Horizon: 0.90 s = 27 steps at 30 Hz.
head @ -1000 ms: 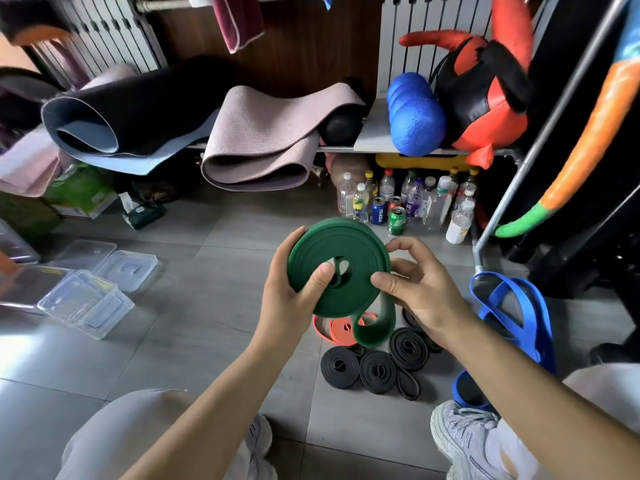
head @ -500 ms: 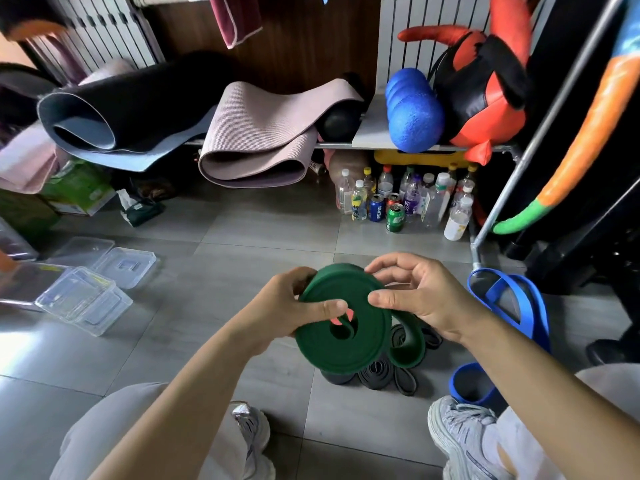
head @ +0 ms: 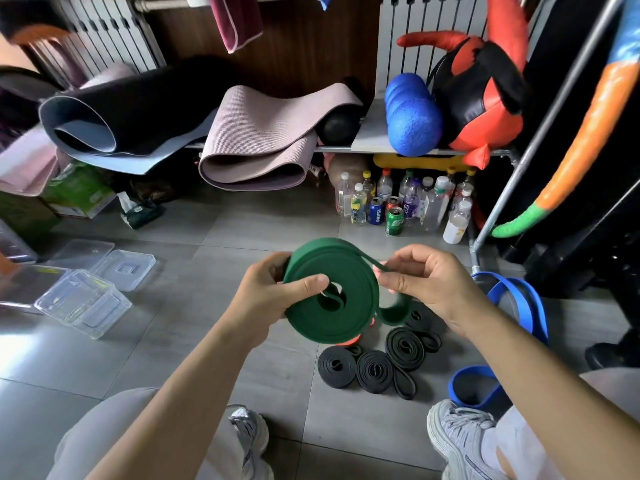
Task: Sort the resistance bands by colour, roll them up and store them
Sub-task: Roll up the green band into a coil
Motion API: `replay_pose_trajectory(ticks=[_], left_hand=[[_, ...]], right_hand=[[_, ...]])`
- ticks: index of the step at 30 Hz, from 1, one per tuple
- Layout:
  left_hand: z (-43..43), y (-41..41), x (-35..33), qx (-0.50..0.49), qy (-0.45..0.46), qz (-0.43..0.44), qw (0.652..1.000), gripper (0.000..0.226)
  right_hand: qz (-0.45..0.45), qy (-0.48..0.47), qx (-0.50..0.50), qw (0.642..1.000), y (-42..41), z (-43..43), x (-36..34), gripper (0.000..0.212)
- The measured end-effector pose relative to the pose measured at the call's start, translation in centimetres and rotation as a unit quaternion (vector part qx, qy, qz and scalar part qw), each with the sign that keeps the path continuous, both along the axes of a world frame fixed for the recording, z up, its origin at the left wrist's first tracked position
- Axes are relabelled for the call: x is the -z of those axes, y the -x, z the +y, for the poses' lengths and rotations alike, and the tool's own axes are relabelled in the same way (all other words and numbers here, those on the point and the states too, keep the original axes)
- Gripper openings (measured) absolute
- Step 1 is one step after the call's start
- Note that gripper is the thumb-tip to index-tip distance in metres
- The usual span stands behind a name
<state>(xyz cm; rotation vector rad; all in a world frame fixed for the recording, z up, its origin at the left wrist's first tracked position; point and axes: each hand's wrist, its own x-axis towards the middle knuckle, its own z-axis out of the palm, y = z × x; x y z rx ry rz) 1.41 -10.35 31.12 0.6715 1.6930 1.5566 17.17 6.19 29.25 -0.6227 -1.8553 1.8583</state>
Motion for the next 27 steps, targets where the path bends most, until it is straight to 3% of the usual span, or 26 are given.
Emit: replay_pose_trajectory(ticks=[4, 7, 11, 14, 18, 27], left_hand=[[0.2, 0.0, 0.5, -0.041, -0.009, -0.047, 0.998, 0.045], [0.6, -0.4, 0.5, -0.064, -0.012, -0.060, 0.996, 0.049], [1.5, -1.1, 0.0, -0.085, -0.009, -0.053, 0.995, 0.050], [2.4, -1.6, -1.0, -0.078, 0.009, 0.004, 0.997, 0.036], [3.3, -0.4, -2.2, -0.058, 0.039, 0.076, 0.995, 0.033], [5.9, 7.5, 2.7, -0.045, 0.147, -0.013, 0.988, 0.032]], right_hand=[[-0.003, 0.008, 0.039, 0.999, 0.5, -0.9, 0.9, 0.016], [-0.017, -0.040, 0.057, 0.997, 0.7, -1.1, 1.1, 0.010], [-0.052, -0.100, 0.046, 0.993, 0.7, -1.5, 0.0, 0.031], [-0.135, -0.220, 0.081, 0.963, 1.0, -2.2, -1.0, 0.047], [-0.169, -0.286, 0.077, 0.940, 2.2, -2.1, -2.5, 0.061], [-0.330, -0.354, 0.025, 0.875, 11.9, 0.3, 2.7, 0.065]])
